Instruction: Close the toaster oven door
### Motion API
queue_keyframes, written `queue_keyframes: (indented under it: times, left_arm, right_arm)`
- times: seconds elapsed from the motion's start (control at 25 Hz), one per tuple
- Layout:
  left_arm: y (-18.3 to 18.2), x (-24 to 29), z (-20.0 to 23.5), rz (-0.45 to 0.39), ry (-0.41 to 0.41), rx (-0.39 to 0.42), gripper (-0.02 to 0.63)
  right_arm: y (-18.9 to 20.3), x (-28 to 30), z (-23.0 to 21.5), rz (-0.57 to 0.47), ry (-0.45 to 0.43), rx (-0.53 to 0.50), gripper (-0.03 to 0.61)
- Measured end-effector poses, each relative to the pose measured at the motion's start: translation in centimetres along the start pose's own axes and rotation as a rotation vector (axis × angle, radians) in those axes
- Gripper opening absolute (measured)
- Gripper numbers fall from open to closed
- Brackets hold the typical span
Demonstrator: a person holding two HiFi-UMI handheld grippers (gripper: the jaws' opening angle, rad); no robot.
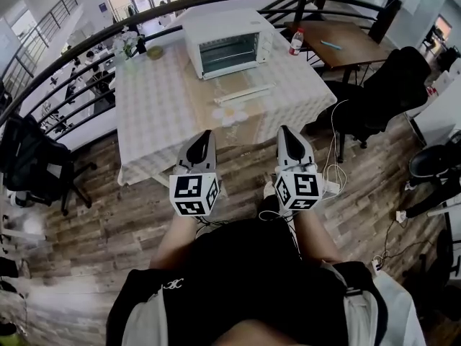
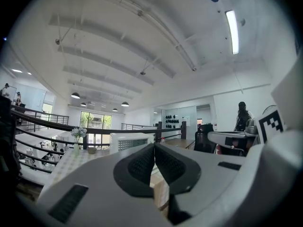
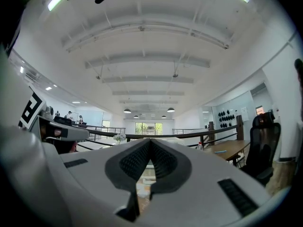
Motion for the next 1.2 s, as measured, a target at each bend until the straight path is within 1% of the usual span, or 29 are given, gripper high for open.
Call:
queue_keyframes:
  times: [0.16,0.36,0.56,0.92,1.04,1.2]
  left_arm:
    - [-0.1,2.6,0.6,-0.012,-0.022,0.016,0.014]
    - [0.1,7.5,0.9,-0.019,-0.071,0.033,0.014]
    - [0.4,13.7,1.1,0.006,-0.124,0.026,0.014]
    - [0.0,24.6,-0.2,0.056,-0.222,0.032,0.014]
    - [0.1,27.7,-0.2,0.071,-0.252,0.028,0.014]
    - [0.6,30.4,-0.6,0.092,-0.286,0.015,0.014]
  right_arm:
    - [1.1,2.8,-1.5,0.0,-0.017,0.006,-0.006]
    - [2.9,7.4,-5.4,0.003,-0.048,0.029,-0.006]
    - [4.5,13.3,-9.4,0.023,-0.106,0.051,-0.006]
    - [6.4,22.7,-17.5,0.056,-0.209,0.08,-0.006]
    - [7.3,25.3,-19.3,0.073,-0.245,0.09,-0.006]
    - [8.4,27.8,-21.1,0.099,-0.29,0.096,-0.006]
Point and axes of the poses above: the fingertips, and each gripper's own axes: x forward along the fingers, z to its left, y out of its underside, the point moved 2 cm from there along -x, backward along the fingers, and after that the axes turned 5 degrees about -y, right-handed, at the moved point
